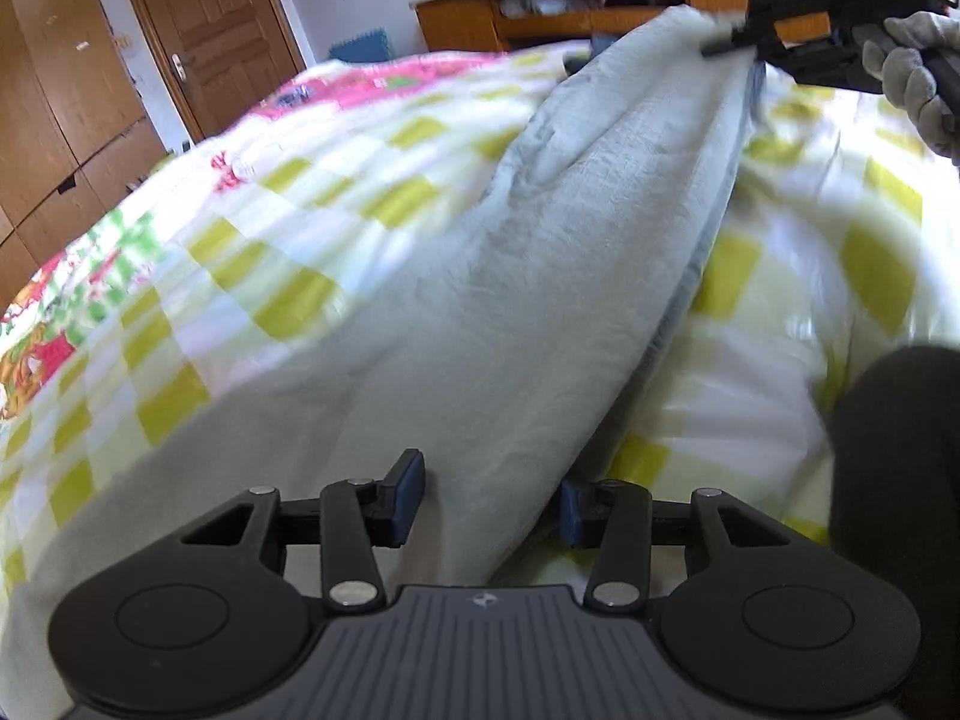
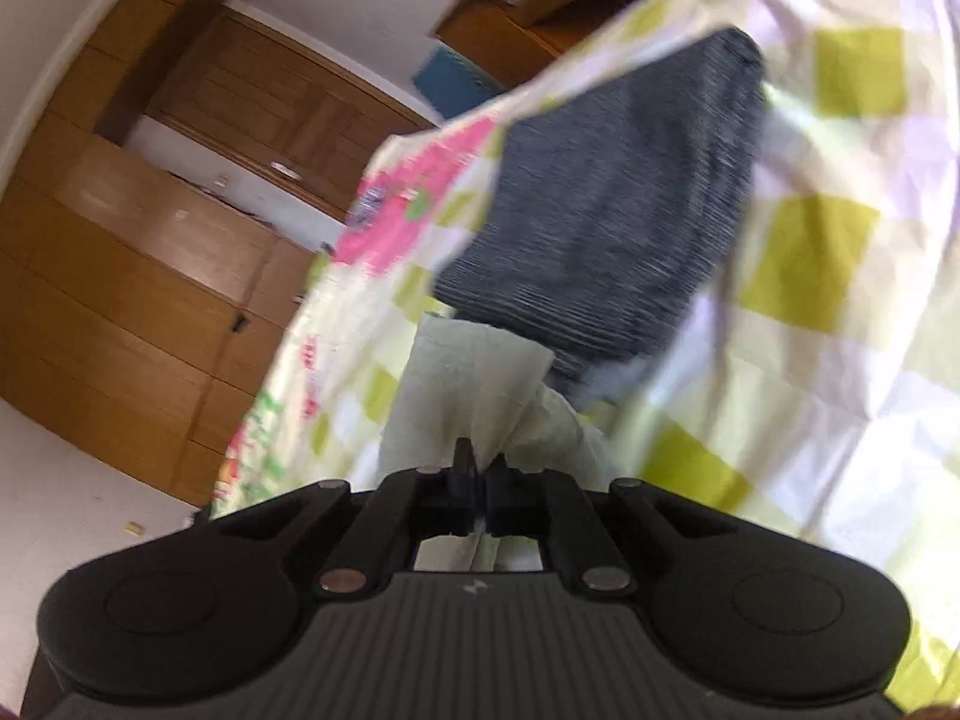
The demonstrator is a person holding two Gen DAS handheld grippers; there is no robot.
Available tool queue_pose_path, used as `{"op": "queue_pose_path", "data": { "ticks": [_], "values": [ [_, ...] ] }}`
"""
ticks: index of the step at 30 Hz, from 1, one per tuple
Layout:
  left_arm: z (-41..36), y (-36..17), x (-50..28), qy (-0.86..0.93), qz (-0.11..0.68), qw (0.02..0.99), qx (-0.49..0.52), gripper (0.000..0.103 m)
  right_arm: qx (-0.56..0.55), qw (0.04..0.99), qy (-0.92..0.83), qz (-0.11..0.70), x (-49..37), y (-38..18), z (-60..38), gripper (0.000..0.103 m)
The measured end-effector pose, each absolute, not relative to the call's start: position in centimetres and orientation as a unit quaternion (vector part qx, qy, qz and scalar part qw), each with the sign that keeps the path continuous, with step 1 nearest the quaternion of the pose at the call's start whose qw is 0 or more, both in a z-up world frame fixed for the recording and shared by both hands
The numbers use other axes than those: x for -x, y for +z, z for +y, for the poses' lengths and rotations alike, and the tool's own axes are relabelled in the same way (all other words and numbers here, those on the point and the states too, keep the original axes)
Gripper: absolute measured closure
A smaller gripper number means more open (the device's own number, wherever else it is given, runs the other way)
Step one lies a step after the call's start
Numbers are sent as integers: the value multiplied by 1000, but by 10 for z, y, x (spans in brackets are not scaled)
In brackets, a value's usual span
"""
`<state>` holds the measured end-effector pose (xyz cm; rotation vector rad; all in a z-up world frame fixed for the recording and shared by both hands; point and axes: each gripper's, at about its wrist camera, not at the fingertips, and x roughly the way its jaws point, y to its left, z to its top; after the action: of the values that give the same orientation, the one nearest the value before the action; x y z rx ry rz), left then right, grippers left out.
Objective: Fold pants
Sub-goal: 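Grasp the grey pants edge with the right tool and lift it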
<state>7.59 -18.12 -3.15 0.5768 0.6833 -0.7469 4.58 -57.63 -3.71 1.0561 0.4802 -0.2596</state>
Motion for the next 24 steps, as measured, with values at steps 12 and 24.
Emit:
{"op": "queue_pose_path", "data": {
  "ticks": [12,24],
  "values": [
    [-158,-27,-72,-325,335,849,-247,42,-497,820,-149,243,-42,-40,-573,99],
    [-90,-16,-62,-283,319,888,-172,41,-351,901,-65,248,-83,49,-474,99]
  ]
}}
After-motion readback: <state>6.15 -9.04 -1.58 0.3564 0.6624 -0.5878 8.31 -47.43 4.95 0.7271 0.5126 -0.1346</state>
